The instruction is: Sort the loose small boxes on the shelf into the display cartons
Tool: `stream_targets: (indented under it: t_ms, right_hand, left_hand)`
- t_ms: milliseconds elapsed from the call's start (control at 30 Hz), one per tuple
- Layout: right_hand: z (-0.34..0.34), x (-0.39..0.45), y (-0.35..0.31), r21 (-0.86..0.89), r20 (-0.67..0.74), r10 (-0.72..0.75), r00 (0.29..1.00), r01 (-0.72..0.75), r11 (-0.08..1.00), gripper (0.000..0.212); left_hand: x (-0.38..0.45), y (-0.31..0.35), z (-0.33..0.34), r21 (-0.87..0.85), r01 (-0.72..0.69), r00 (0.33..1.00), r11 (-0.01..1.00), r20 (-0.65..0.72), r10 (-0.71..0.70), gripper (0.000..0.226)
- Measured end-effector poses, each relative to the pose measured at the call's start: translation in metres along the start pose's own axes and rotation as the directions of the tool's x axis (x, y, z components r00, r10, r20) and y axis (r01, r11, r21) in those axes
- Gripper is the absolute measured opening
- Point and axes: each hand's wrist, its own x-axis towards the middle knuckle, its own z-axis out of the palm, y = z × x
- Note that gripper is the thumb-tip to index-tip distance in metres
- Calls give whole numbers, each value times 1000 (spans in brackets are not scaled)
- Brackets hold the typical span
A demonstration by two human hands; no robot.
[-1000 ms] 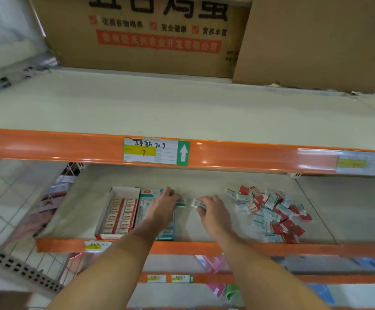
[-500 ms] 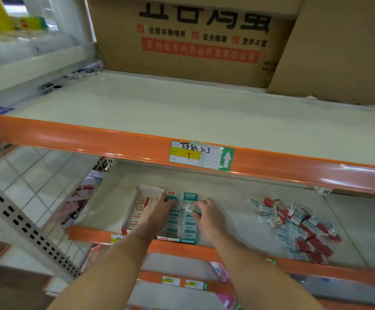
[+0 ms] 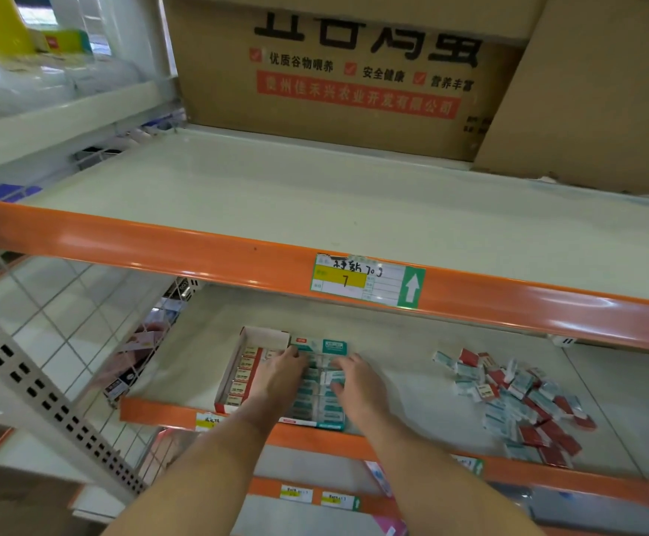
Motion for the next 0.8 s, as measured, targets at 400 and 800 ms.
stream_targets:
  t_ms: [400, 800]
  right_hand:
    - [6, 6, -7, -35, -12, 23, 1000, -23, 999, 24]
    - [21, 10, -4, -38, -6, 78, 997, -78, 996, 29]
  left_hand:
    - [8, -4, 2, 32, -23, 999, 999, 45, 22, 37]
    - [11, -5, 5, -4, 17, 1000, 1000, 5, -17, 25]
